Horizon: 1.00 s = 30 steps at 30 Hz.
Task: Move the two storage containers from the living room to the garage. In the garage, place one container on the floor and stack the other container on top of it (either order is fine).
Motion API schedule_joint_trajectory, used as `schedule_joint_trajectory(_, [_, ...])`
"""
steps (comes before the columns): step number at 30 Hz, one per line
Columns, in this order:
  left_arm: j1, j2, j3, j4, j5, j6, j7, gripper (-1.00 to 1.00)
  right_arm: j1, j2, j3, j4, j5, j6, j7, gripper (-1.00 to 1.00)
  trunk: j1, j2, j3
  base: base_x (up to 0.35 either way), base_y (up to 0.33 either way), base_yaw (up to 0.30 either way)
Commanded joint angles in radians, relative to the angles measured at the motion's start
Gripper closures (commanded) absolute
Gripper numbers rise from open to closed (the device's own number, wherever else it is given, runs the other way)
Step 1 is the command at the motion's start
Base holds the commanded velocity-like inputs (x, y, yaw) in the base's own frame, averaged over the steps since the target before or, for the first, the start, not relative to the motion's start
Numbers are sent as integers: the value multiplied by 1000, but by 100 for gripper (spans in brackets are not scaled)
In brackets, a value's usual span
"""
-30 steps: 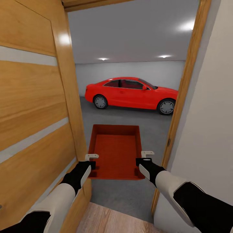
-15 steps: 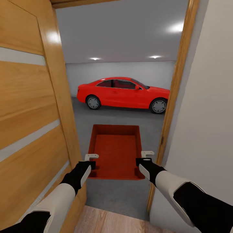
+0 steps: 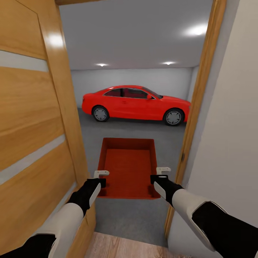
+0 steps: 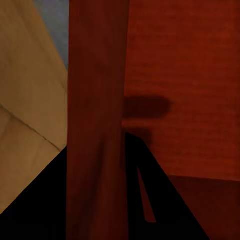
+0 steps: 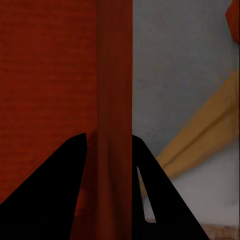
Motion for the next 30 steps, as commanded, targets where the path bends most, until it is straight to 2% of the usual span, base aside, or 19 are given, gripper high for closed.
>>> schedule_joint_trajectory(1, [0, 0, -2, 2, 30, 3, 3, 100, 0, -2, 44, -4, 24, 2, -6, 100, 0, -1, 0, 1, 1, -236])
schedule_joint_trajectory(15, [0, 0, -2, 2, 30, 3, 3, 100, -1, -2, 44, -4, 24, 2, -6, 100, 0, -1, 0, 0, 0, -229])
schedule_joint_trajectory(30, [0, 0, -2, 2, 30, 3, 3, 100, 0, -2, 44, -4, 23, 2, -6, 100, 0, -1, 0, 67, 84, -19])
